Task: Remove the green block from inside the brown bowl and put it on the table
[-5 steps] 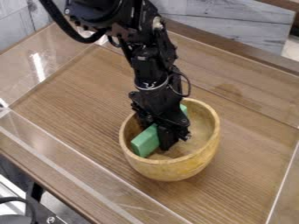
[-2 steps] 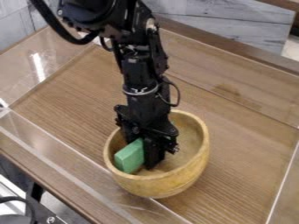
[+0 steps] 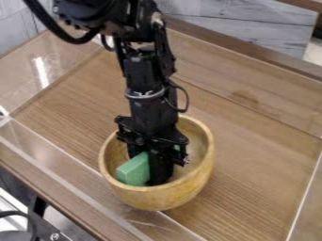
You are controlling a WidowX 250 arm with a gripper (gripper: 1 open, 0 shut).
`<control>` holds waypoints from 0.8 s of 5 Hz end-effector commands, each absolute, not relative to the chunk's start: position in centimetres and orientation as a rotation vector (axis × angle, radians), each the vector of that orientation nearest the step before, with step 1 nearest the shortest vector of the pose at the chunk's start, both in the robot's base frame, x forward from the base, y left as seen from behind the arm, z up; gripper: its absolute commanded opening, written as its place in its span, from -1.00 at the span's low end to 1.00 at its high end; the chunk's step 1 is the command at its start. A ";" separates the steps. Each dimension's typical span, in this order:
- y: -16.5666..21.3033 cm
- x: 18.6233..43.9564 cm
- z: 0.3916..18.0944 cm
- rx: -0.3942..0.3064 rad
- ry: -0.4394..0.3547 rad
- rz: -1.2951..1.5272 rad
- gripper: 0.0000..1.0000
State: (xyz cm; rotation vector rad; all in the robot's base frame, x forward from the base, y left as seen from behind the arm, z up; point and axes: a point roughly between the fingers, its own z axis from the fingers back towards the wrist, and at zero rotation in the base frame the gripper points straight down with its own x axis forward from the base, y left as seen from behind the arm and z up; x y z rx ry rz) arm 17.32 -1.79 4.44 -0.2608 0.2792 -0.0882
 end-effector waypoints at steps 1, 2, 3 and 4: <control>-1.6 17.2 6.4 -0.273 0.294 -0.068 -1.00; -1.5 17.8 7.5 -0.284 0.309 -0.058 -1.00; -1.3 18.1 8.8 -0.293 0.304 -0.049 -1.00; -0.8 18.2 10.6 -0.303 0.286 -0.036 -1.00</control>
